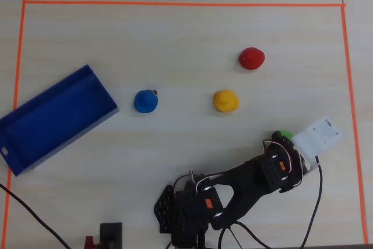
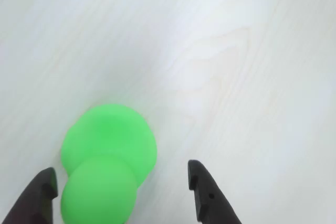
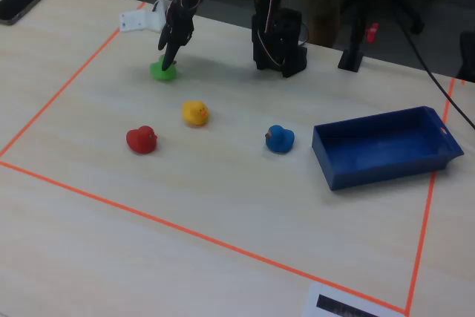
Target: Grasp green duck and put it into box.
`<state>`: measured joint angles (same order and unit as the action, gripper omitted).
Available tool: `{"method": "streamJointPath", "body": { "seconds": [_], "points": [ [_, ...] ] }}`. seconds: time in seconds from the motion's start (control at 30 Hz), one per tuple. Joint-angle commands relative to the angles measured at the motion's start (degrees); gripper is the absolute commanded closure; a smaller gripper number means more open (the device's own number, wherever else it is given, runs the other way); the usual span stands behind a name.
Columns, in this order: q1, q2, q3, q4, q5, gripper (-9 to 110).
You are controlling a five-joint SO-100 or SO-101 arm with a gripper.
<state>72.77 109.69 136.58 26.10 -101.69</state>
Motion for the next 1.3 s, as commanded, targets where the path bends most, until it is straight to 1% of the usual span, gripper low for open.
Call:
{"method": "streamJointPath", "body": {
  "seconds": [0.0, 0.07, 0.23, 0.37, 0.7, 0.73, 0.77, 0.8, 0.83, 1.27],
  "points": [
    [-0.97, 0.62, 1.58, -4.48, 0.00, 67],
    [-1.32, 0.44, 2.64, -5.54, 0.18, 65],
    [-2.11, -0.18, 4.22, -7.29, 0.35, 65],
    [-2.81, -1.05, 7.12, -12.30, 0.26, 65],
    [-3.52, -3.96, 8.00, -15.38, 0.70, 66],
    [-3.60, -4.22, 8.17, -15.38, 0.35, 69],
    [-3.60, -4.57, 8.44, -15.38, 0.26, 79],
    [-3.69, -4.83, 8.61, -15.64, 1.23, 92],
    [-4.04, -5.01, 8.61, -16.00, 2.90, 101],
    [-4.22, -4.83, 7.56, -15.82, 3.34, 101]
  ]
}}
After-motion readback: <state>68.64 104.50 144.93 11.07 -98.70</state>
